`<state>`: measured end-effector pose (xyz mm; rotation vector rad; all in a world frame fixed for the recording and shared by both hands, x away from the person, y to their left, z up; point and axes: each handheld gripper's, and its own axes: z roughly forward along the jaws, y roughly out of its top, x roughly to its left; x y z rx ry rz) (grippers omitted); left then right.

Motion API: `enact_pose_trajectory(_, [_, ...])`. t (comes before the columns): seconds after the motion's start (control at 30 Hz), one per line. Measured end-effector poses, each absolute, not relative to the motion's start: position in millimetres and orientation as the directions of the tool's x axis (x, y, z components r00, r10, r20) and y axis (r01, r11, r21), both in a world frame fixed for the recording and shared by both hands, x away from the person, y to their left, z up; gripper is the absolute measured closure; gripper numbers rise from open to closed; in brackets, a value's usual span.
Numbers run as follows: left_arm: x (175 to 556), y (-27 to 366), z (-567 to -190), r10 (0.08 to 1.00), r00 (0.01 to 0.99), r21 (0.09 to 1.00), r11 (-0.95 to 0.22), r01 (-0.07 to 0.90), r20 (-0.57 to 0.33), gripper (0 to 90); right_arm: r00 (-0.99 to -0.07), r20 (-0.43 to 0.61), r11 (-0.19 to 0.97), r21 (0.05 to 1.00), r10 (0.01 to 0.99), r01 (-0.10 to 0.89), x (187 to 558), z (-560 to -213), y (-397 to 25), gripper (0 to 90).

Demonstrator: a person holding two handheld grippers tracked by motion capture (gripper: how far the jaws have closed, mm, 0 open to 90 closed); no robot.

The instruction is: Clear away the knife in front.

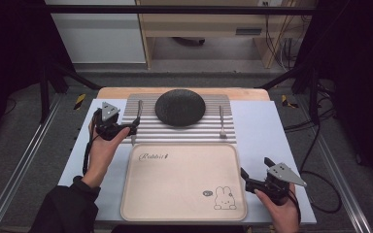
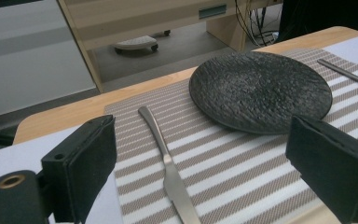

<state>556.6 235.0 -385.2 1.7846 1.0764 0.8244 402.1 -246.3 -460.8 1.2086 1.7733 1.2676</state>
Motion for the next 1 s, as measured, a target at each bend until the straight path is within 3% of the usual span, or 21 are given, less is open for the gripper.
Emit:
enact_pose_trajectory(0.27, [575.1,228.2,-374.0,0.915,0.402,0.914,-0.196,0.356,0.039,8.0,-0.381,0.002,0.126,0.943,0.925,0.31,402.8,-461.5,-244.7,6.2])
enact_pose_trajectory(0.63, [606.2,214.7,-402.3,0.928,0.368,0.894,-0.208,0.396,0.053,9.6,-0.382,0.007,0.125,0.939,0.924,0.321,403.1,-463.0,-244.5,5.7])
enact_pose_trajectory(0.73, [614.7,219.4,-410.7,0.94,0.34,0.884,-0.138,0.446,-0.025,9.7,-0.385,0.007,0.129,0.937,0.923,0.326,403.5,-463.5,-243.7,5.7])
enact_pose_trajectory(1.0, [626.3,226.8,-424.7,0.954,0.301,0.866,-0.154,0.476,0.005,12.0,-0.389,0.009,0.13,0.936,0.921,0.328,404.2,-463.8,-243.8,5.5])
